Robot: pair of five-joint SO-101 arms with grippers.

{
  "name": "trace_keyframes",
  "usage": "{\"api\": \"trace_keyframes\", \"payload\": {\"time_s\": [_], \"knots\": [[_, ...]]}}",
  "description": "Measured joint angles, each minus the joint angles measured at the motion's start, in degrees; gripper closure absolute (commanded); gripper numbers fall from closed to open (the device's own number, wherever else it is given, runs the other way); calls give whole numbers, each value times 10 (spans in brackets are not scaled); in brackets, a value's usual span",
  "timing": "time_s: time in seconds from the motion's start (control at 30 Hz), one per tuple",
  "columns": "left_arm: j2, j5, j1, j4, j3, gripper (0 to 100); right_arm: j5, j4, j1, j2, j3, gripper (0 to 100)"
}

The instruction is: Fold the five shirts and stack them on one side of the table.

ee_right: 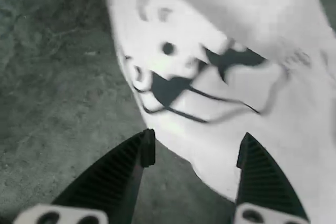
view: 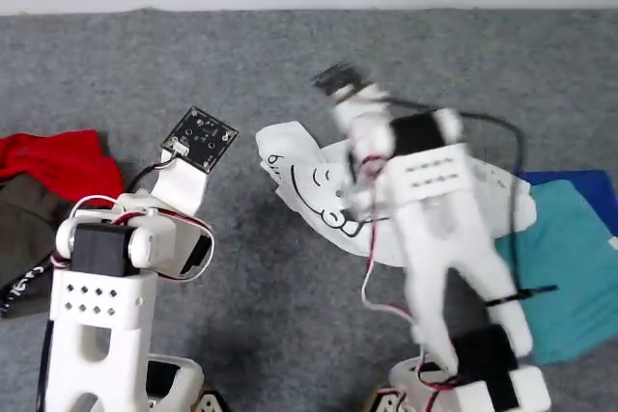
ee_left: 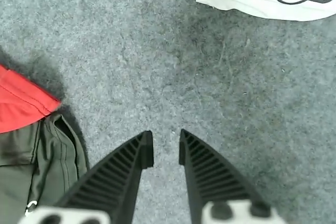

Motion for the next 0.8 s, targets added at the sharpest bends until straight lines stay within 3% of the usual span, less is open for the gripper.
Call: {"api": "trace_keyframes", "payload": {"time_s": [0.27, 0.4, 0.57, 0.8], "knots": [[0, 0, 0, 0, 0, 910, 0, -316, -35, 100, 213, 767], [0, 0, 0, 0, 0, 910, -2, -415, -9, 176, 215, 962], [0, 0, 0, 0, 0, 910, -1, -390, 12, 211, 160, 994], [0, 0, 0, 0, 0, 910, -1, -203, -40, 149, 66, 989]]}}
